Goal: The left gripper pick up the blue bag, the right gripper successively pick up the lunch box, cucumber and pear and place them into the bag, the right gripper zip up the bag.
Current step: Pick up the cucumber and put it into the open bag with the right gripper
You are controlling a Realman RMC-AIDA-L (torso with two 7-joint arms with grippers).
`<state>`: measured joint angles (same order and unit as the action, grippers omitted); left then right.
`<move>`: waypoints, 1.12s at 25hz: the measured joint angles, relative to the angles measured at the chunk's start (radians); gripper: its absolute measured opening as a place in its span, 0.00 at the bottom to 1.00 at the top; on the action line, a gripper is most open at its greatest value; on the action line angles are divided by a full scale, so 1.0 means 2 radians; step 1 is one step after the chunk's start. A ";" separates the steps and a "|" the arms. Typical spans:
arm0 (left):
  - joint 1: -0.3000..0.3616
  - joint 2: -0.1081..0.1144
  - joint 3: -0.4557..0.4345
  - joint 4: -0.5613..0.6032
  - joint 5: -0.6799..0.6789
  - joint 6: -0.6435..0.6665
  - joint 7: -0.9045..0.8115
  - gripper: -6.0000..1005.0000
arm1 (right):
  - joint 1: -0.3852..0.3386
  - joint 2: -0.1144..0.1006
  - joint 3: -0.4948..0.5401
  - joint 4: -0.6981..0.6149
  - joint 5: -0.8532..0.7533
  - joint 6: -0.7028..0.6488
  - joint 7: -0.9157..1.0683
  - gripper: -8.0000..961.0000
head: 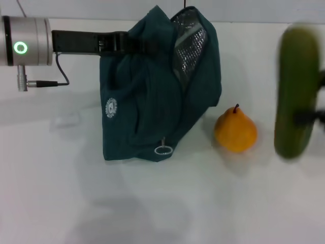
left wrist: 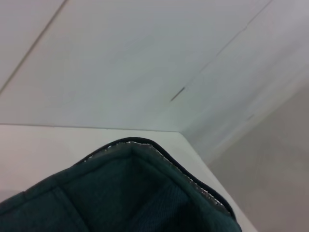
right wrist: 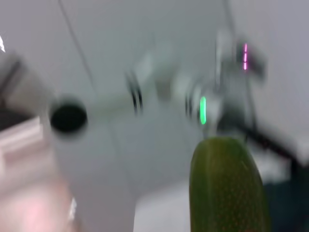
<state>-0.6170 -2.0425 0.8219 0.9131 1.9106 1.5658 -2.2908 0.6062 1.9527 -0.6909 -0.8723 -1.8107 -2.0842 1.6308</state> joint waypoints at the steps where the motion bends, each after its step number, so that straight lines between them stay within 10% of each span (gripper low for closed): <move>1: 0.000 -0.001 0.000 0.001 -0.003 0.003 -0.002 0.05 | -0.006 -0.001 0.002 0.012 0.021 0.003 -0.016 0.67; 8: 0.001 -0.003 -0.012 -0.001 -0.010 0.009 -0.009 0.05 | -0.060 0.035 -0.019 0.128 0.219 0.039 -0.227 0.67; 14: 0.006 -0.005 -0.015 -0.007 -0.019 0.009 -0.009 0.05 | -0.039 0.038 -0.102 0.287 0.337 0.055 -0.443 0.67; 28: 0.005 -0.004 -0.013 -0.013 -0.022 0.017 -0.009 0.05 | 0.042 0.038 -0.179 0.294 0.342 0.226 -0.546 0.68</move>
<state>-0.6061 -2.0508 0.7961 0.8875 1.8670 1.5996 -2.3087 0.6898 2.0285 -1.0479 -0.2853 -1.1269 -1.6322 0.5383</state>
